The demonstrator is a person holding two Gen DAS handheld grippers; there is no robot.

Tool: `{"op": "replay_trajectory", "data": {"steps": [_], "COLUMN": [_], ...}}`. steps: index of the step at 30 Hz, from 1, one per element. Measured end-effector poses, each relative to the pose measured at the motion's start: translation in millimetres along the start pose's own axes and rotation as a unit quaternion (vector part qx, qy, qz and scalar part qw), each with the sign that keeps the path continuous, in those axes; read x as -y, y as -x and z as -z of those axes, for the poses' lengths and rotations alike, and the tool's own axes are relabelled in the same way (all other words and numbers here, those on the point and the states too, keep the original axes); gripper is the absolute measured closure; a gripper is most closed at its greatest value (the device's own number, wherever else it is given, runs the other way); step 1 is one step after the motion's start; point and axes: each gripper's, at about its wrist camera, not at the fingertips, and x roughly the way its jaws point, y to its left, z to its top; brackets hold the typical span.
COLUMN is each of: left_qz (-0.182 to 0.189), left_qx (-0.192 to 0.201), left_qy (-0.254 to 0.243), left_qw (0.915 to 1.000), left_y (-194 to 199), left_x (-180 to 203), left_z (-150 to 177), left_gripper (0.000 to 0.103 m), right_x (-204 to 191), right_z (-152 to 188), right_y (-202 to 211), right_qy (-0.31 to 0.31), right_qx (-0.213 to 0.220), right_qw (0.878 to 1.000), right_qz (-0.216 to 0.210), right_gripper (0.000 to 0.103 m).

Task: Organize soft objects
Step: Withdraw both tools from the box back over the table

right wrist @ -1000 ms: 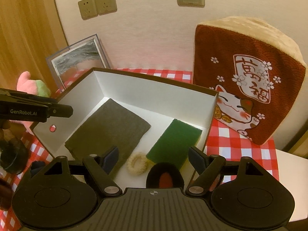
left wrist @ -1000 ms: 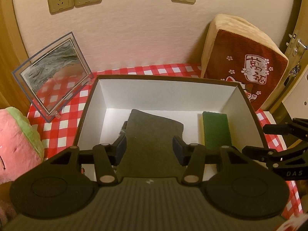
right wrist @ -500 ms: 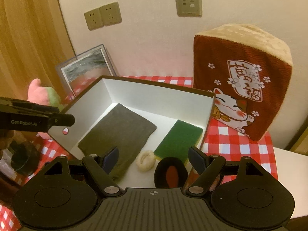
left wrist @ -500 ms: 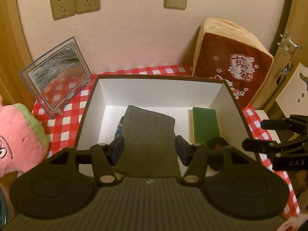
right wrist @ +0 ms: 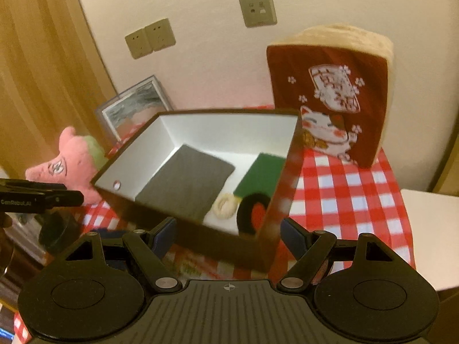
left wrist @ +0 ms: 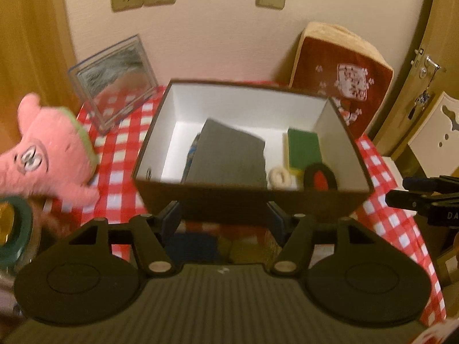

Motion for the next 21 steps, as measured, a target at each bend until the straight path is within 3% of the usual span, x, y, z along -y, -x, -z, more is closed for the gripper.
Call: {"op": "replay_trajectory", "data": {"steps": [12,21], "left_qz": [0.014,0.051], "left_qx": [-0.05,-0.082], "left_qy": [0.038,0.042], "left_qw": [0.9979,0.9944], "left_y": [-6,-30], "left_x": [5,23], "left_z": [73,100], "left_gripper": [0.041,0.047], "right_x": [-5,3], "right_z": [72,87], "right_y": [-14,-26], "right_qy": [-0.004,-0.004], "right_qx": [-0.061,-0.083], "right_qw": [0.998,0.996], "right_qz": [-0.034,-0.026], "right_gripper": [0.024,0.024]}}
